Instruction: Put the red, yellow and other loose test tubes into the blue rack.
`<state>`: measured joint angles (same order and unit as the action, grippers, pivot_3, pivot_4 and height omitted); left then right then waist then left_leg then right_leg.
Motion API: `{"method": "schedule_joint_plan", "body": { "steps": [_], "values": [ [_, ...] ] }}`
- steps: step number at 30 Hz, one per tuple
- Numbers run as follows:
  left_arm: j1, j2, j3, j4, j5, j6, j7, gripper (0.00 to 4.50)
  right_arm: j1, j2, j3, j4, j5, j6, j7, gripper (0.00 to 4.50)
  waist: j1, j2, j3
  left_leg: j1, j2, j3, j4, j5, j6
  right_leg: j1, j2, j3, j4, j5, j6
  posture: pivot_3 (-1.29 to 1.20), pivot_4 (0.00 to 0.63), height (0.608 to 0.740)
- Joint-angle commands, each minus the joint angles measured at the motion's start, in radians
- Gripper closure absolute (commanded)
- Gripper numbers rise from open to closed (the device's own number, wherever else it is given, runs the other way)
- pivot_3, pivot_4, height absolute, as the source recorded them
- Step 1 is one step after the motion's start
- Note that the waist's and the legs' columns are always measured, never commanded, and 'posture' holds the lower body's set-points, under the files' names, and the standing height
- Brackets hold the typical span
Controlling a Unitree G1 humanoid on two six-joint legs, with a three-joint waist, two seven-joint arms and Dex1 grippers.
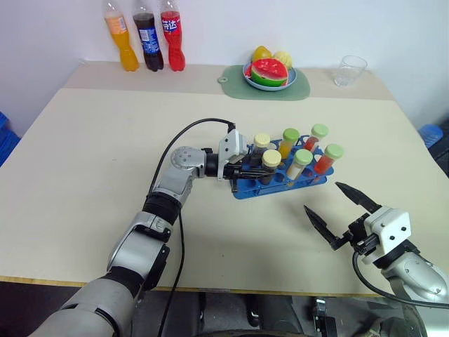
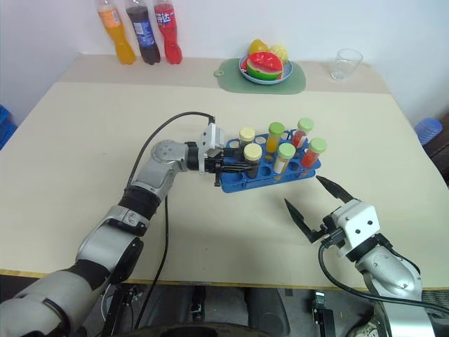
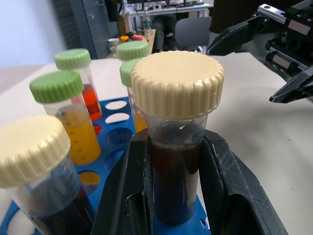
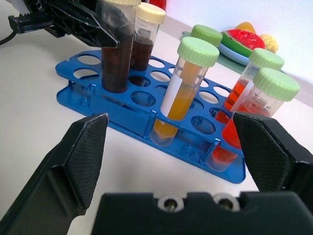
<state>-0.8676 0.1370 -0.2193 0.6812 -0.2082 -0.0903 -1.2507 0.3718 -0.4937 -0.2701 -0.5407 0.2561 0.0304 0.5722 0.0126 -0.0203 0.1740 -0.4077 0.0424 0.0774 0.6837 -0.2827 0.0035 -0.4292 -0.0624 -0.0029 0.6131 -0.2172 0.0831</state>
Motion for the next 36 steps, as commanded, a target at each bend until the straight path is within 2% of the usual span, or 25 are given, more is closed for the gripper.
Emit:
{"method": "schedule_joint_plan", "body": {
  "steps": [1, 6, 12, 17, 25, 30, 36],
  "values": [
    [-0.022, -0.009, 0.015, -0.023, -0.037, 0.104, -0.034, 3.27, -0.011, 0.003, -0.006, -0.004, 0.0, -0.023, -0.004, 0.0, 0.0, 0.0, 0.0, 0.0, 0.0, 0.0, 0.0, 0.0, 0.0, 0.0, 0.0, 0.0, 0.0, 0.0, 0.0, 0.0, 0.15, 0.74],
    [-0.027, -0.01, 0.06, -0.05, -0.028, 0.076, 0.064, 0.87, -0.003, 0.002, -0.016, 0.001, 0.008, -0.026, 0.002, 0.0, 0.0, 0.0, 0.0, 0.0, 0.0, 0.0, 0.0, 0.0, 0.0, 0.0, 0.0, 0.0, 0.0, 0.0, 0.0, 0.0, 0.15, 0.74],
    [0.067, 0.07, 0.101, -0.207, -0.038, 0.037, 0.091, 0.87, 0.004, 0.006, -0.039, 0.034, 0.008, -0.021, -0.011, 0.0, -0.003, 0.0, 0.0, 0.0, 0.001, 0.0, 0.0, 0.0, 0.0, 0.0, 0.0, 0.0, 0.0, 0.0, 0.0, 0.0, 0.15, 0.74],
    [0.213, 0.164, 0.169, -0.316, -0.081, 0.036, 0.095, 0.87, 0.049, 0.007, -0.064, 0.053, 0.026, -0.028, 0.003, 0.0, -0.002, 0.001, 0.0, 0.001, 0.002, 0.001, 0.0, 0.0, 0.0, 0.0, 0.0, 0.0, 0.001, 0.0, 0.0, 0.0, 0.15, 0.74],
    [0.428, 0.295, 0.217, -0.539, -0.108, 0.071, 0.126, 0.87, 0.147, -0.008, -0.17, 0.067, 0.079, -0.052, 0.056, 0.0, 0.0, 0.001, -0.001, 0.001, 0.003, 0.001, 0.0, 0.0, 0.0, 0.0, -0.001, 0.0, 0.001, 0.0, 0.0, 0.0, 0.15, 0.74],
    [0.533, 0.37, 0.261, -0.644, -0.183, 0.177, 0.119, 0.87, 0.204, -0.005, -0.238, 0.067, 0.11, -0.062, 0.085, 0.0, -0.001, 0.003, -0.002, 0.002, 0.005, 0.001, 0.0, 0.0, 0.0, 0.0, 0.0, 0.0, 0.001, 0.0, 0.0, 0.0, 0.15, 0.74],
    [0.627, 0.393, 0.281, -0.769, -0.224, 0.257, 0.184, 0.87, 0.211, -0.004, -0.291, 0.094, 0.155, -0.056, 0.105, 0.0, -0.001, 0.004, -0.002, 0.002, 0.006, 0.001, 0.0, 0.0, 0.0, 0.0, -0.001, 0.0, 0.001, 0.0, 0.0, 0.0, 0.15, 0.74]
  ]
}}
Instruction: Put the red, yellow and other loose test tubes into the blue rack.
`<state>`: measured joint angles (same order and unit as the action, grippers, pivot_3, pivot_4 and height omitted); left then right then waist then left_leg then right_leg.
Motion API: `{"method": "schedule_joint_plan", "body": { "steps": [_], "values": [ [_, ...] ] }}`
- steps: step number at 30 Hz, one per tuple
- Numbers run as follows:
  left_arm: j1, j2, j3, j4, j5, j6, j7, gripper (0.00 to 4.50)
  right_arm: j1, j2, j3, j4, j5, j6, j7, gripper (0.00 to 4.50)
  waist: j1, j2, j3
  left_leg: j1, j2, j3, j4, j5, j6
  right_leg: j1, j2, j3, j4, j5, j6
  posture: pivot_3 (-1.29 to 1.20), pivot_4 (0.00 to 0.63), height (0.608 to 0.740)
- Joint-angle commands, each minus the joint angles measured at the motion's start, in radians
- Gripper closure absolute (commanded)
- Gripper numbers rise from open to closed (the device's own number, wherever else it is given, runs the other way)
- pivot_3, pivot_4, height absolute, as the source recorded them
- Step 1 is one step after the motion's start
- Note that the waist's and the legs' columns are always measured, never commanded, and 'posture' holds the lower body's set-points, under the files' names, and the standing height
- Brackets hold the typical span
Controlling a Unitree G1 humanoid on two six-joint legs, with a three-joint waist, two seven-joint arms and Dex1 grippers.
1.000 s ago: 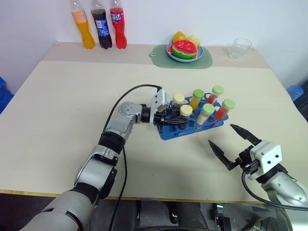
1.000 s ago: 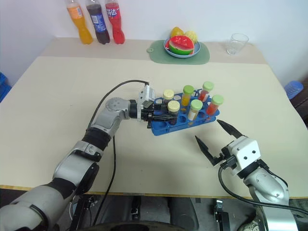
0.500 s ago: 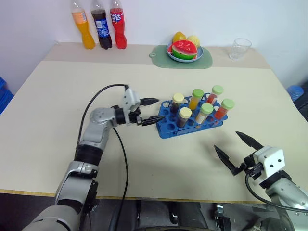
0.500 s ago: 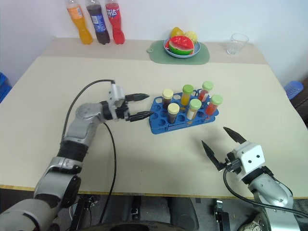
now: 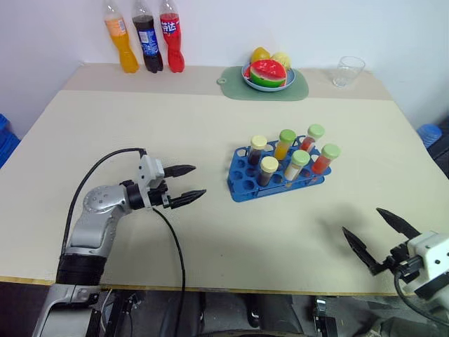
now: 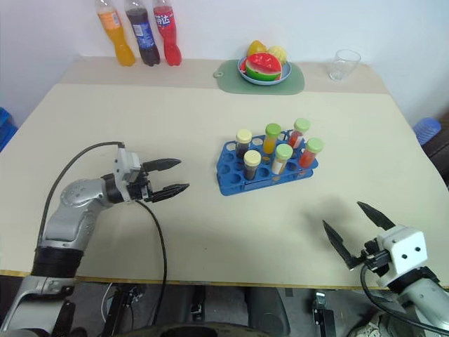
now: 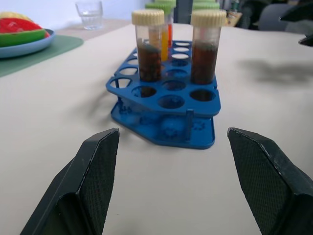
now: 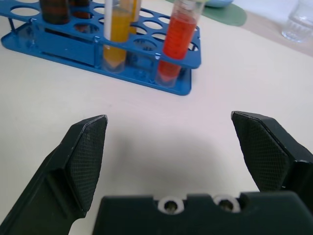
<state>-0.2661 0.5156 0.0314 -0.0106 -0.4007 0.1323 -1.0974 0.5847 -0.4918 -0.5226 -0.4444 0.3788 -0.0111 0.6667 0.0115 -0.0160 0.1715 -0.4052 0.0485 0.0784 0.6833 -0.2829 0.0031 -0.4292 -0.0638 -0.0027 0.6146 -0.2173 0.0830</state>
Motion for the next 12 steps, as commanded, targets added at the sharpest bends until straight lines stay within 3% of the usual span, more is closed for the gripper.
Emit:
{"method": "schedule_joint_plan", "body": {
  "steps": [1, 12],
  "values": [
    [0.038, 0.016, 0.032, -0.097, -0.039, 0.052, 0.043, 0.87, -0.002, -0.01, -0.041, 0.004, 0.033, -0.016, 0.017, 0.0, 0.0, 0.0, 0.0, 0.0, 0.0, 0.0, 0.0, 0.0, 0.0, 0.0, 0.0, 0.0, 0.0, 0.0, 0.0, 0.0, 0.15, 0.74],
    [0.151, 0.04, 0.055, -0.227, -0.069, 0.144, 0.144, 0.87, -0.052, -0.055, -0.059, 0.051, 0.074, 0.018, 0.064, 0.0, 0.0, 0.001, -0.001, 0.0, 0.0, 0.0, 0.0, 0.0, 0.0, -0.001, 0.0, 0.0, 0.0, 0.0, 0.0, 0.0, 0.15, 0.74]
  ]
}}
